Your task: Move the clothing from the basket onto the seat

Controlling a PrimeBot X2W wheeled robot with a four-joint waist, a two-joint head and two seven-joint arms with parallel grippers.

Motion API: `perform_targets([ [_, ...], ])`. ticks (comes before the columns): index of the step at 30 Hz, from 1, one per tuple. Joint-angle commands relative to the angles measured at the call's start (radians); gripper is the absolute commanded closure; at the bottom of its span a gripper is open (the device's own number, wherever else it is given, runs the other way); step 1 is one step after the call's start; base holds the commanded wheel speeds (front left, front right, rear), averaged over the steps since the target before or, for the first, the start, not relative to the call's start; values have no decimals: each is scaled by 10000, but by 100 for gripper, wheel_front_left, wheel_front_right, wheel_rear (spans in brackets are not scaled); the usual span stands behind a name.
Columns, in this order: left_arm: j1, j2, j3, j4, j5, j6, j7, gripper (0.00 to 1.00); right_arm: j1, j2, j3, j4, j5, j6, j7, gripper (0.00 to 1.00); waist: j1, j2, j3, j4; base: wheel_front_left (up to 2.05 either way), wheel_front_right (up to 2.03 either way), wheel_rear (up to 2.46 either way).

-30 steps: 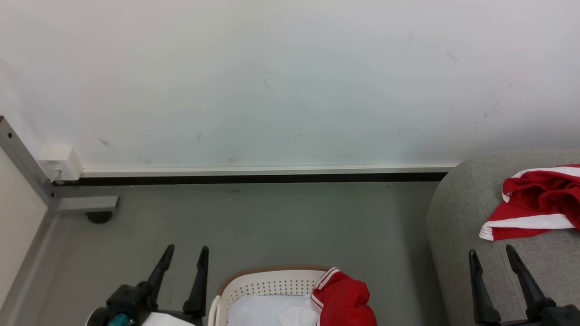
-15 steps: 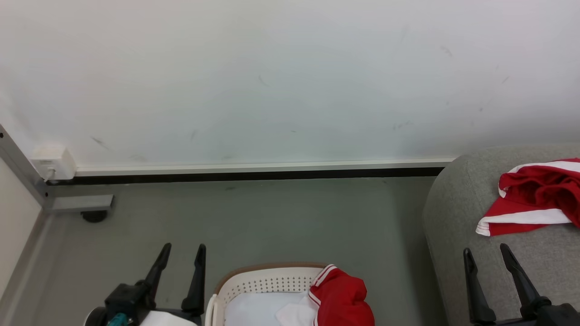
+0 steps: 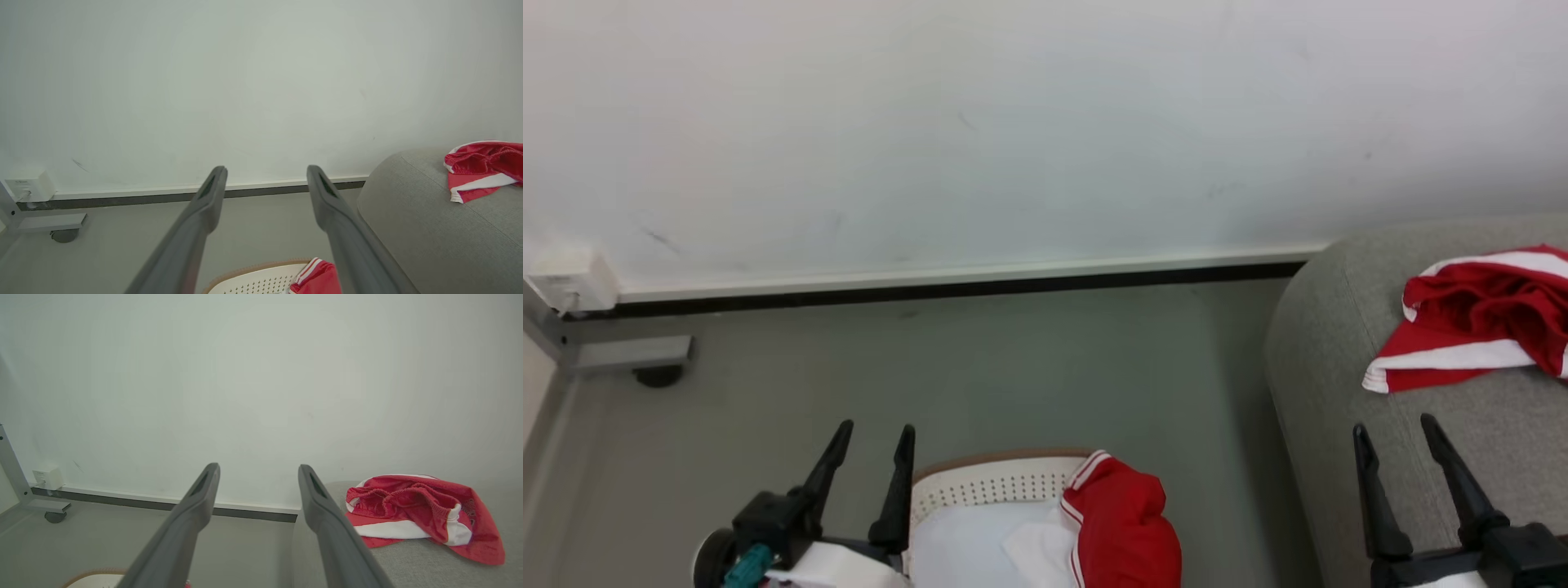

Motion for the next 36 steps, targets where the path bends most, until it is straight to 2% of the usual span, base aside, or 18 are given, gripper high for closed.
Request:
perform_targets([
  [1,-178,57,-2,45,122,-17,-5,0,-180,-21,-55,19,-72,-26,0,0,0,0,323,-222,0,0,0],
  [6,-622,281,-253,454,85,-34,-5,0,-562,-47,-231,-16,-284,-24,0,0,0,0,1052,-686,0,0,0],
  [21,-2464,1686,-2625,2156,-1186,-25,-5,0,-1503,-6,-940,-670,-67,-24,0,0,0,0,3390,-2272,0,0,0],
  [29,-4144,2315,-5073,3987,-2957,-25,311,0,-1941,-4,-1412,-1282,408,-26,1,0,0,0,4683,-2911,0,0,0],
  [36,-5495,2812,-6761,4919,-4257,-25,870,0,-2352,-2,-1381,-1682,638,-24,1,0,0,0,5782,-3261,0,0,0],
])
